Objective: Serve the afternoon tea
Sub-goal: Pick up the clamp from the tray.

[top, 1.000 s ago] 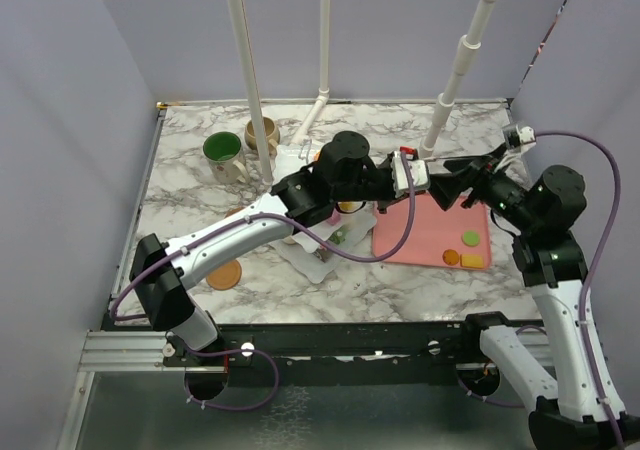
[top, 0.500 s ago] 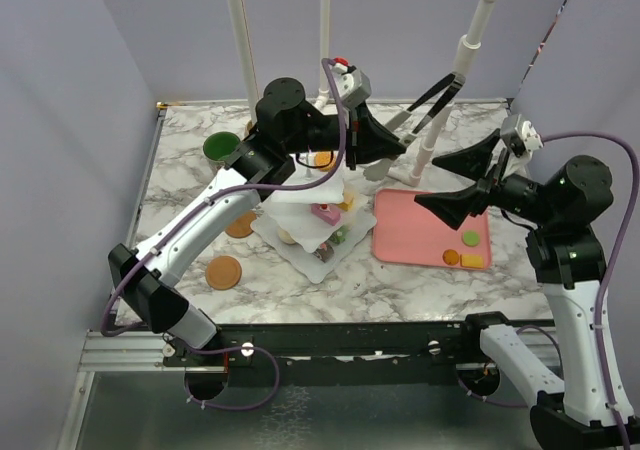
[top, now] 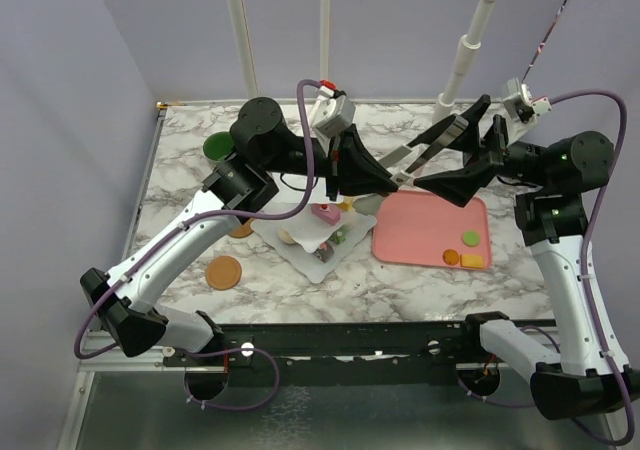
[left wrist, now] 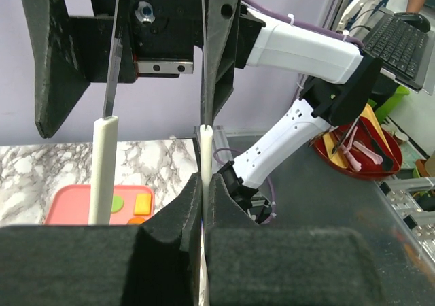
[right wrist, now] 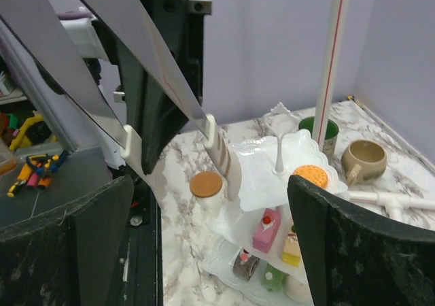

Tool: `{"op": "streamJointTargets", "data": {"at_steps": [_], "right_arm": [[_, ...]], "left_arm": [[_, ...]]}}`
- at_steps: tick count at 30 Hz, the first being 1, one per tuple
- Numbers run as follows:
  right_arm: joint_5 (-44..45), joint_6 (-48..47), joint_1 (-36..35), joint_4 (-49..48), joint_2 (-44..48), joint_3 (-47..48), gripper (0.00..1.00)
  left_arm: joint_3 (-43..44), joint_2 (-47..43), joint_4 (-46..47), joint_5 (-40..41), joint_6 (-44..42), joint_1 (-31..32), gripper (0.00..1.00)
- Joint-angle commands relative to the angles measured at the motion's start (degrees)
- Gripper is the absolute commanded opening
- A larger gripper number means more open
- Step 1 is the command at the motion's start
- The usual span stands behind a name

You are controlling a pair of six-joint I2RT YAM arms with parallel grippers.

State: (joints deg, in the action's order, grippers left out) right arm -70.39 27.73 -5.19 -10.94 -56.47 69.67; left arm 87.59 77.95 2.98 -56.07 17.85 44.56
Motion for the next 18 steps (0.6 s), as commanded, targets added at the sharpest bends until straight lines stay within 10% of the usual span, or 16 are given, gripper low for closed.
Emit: {"op": "streamJointTargets", "data": {"at_steps": [1, 18], "right_arm": [[-6.7, 10.6, 0.0, -14.1, -0.7, -0.4, 1.0], [-5.3, 6.7, -2.8, -9.7, -2.2, -0.3, 0.97]], "left_arm": [[0.0, 1.1, 1.2, -1.0, -0.3, 1.4, 0.0], [2.9, 4.6, 1.2, 1.4, -2.3, 2.4, 0.0]]}}
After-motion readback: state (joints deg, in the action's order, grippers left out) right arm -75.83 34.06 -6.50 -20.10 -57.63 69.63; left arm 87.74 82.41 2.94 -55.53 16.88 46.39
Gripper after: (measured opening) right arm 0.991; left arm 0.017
